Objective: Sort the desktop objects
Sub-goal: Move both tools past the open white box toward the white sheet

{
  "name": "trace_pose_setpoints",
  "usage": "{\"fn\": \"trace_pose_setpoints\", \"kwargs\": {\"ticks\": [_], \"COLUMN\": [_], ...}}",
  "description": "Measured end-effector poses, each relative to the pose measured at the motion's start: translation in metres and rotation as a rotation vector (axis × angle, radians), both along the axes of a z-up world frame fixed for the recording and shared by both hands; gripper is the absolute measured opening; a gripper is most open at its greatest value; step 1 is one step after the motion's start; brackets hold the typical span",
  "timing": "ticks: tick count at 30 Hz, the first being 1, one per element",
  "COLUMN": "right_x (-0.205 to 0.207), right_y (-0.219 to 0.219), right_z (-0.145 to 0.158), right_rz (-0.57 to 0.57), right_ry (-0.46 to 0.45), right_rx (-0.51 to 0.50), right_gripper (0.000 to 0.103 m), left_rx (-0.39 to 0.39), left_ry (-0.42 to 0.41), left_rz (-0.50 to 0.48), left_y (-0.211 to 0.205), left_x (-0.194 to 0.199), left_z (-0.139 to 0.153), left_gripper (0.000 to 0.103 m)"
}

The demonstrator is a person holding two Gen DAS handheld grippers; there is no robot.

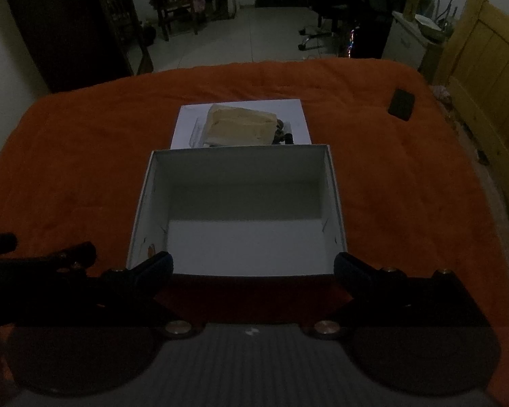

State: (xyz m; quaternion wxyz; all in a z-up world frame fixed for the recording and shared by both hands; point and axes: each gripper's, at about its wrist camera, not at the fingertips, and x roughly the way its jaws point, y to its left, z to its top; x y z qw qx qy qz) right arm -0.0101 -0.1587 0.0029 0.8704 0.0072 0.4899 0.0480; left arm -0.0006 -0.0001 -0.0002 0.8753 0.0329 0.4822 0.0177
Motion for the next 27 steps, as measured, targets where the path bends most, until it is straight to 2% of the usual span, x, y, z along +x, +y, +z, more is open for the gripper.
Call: {"fn": "trace_pose_setpoints", "kwargs": {"ticks": [4,6,8,10,15,21,27], "right_x": [0.001,-0.005,-0.01,-0.007,0.006,0.0,0.0], "right_y": [0.011,0.009,0.001,-0.008,0.004,-0.003,0.002], "right_z": [0.003,0.005,0.005,0.001,0.011,0.003,0.004], "right_rz": [0.003,0.008,0.01,0.011,0.012,0.012,0.007], "right_ry": [-0.005,-0.02,-0.033,-0.02,-0.005,-0.021,-0.036], "right_rx": [-0.025,-0.005,0.037,0.05,0.017,0.017,0.026], "right_gripper": [0.103,0.103,0.103,0.103,0.103,0.103,0.103], "left_rx": [-0.003,0.04,0.043,0.031,-0.01,-0.025,0.061], "left_ry": [-0.017,-0.016,-0.004,0.038,0.017,-0.025,-0.06], "left_rz": [-0.019,-0.046,-0.053,-0.053,-0.047,-0.042,-0.068], "left_y": [0.002,-0.005,-0.005,-0.004,-0.005,-0.001,-0.006], "left_x": [-0.007,-0.006,-0.006,0.013,0.006,0.005,0.009], "left_z": [0.001,0.002,0.003,-0.001,-0.001,-0.001,-0.004], "left_gripper": [0.103,0.103,0.103,0.103,0.103,0.103,0.103]}}
